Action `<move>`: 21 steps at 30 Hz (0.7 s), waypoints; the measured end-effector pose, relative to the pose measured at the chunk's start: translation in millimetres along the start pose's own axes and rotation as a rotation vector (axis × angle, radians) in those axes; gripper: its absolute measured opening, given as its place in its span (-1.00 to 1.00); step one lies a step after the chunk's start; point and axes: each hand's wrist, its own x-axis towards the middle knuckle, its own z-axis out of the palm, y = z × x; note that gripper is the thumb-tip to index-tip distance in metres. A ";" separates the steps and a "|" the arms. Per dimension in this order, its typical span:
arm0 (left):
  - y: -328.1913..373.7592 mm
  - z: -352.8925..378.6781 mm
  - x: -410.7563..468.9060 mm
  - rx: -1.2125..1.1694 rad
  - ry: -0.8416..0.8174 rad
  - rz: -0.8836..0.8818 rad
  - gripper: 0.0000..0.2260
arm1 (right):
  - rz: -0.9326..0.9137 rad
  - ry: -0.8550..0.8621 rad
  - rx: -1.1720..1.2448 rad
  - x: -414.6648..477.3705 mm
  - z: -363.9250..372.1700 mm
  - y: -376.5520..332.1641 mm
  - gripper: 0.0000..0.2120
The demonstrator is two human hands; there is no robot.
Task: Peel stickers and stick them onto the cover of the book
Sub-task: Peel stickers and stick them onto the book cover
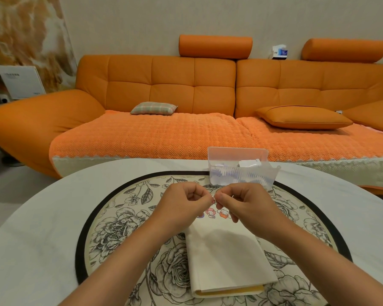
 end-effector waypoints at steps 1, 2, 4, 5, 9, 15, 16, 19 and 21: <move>0.0 -0.1 -0.1 0.002 0.000 -0.001 -0.93 | 0.006 -0.001 0.013 0.0 -0.4 -0.5 -0.78; 0.0 0.0 -0.1 0.004 0.001 0.000 -0.93 | 0.012 -0.002 0.026 0.2 -0.5 -1.0 -0.79; 0.5 0.1 -0.4 0.007 0.004 0.002 -0.93 | 0.017 -0.005 0.044 0.1 -0.8 -2.2 -0.79; 0.8 0.0 -0.6 0.011 0.004 0.002 -0.92 | 0.016 -0.005 0.049 0.1 -0.9 -2.8 -0.79; 1.4 -0.4 -0.8 0.029 0.004 0.004 -0.92 | 0.014 -0.007 0.052 0.7 -1.0 -2.5 -0.78; -0.1 1.2 -0.8 0.021 0.006 0.009 -0.92 | -0.009 -0.010 0.020 1.4 -0.4 2.8 -0.79; 0.0 1.6 -0.8 0.023 0.004 0.009 -0.93 | -0.022 -0.011 0.014 1.1 -0.5 3.0 -0.79; -0.2 3.5 -1.9 0.012 0.013 0.018 -0.94 | -0.070 -0.008 -0.014 0.6 0.5 4.8 -0.79; -1.0 6.4 -5.9 0.083 0.092 0.091 -0.96 | -0.091 0.016 -0.053 0.9 1.6 7.3 -0.78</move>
